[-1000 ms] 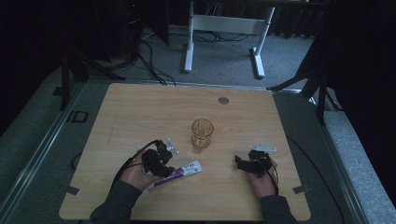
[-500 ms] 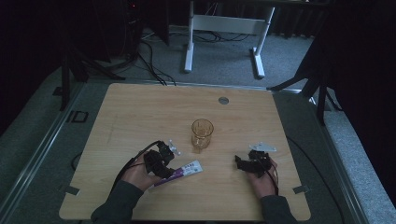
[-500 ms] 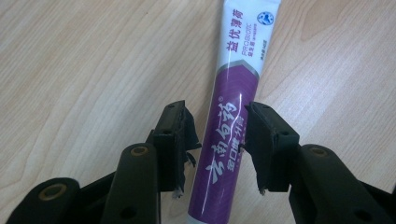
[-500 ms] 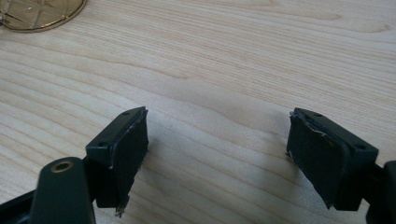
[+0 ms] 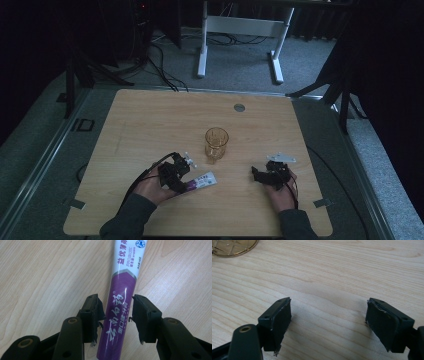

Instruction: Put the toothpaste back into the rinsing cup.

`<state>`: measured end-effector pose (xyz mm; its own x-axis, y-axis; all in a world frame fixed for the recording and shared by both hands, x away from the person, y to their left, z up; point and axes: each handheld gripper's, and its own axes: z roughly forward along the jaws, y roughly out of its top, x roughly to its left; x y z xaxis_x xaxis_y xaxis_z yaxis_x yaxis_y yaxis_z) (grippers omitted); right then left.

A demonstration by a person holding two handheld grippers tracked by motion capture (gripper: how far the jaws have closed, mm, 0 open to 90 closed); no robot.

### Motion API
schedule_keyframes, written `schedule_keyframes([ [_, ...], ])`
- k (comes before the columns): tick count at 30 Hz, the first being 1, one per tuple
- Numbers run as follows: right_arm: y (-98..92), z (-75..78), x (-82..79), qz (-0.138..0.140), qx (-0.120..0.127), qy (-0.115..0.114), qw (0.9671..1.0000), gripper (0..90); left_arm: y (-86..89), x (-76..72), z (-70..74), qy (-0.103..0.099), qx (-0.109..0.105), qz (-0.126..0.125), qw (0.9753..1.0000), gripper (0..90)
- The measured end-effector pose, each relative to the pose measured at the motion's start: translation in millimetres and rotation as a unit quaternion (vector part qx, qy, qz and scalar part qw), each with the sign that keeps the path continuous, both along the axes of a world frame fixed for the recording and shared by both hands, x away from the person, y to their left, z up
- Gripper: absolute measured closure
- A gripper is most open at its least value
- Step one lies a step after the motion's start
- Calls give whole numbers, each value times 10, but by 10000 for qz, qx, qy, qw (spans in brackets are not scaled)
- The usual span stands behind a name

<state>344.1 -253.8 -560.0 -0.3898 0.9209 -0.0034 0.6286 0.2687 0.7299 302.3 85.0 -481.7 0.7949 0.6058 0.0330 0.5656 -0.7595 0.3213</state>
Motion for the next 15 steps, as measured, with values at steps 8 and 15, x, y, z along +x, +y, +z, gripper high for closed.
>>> schedule_keyframes([
  [8,0,1,0,-3,-2,4,10000,205,-40,15,-31,70,142,-17,9999,563],
  [15,0,1,0,-1,-3,5,10000,205,-71,29,-74,156,314,-59,9994,566],
])
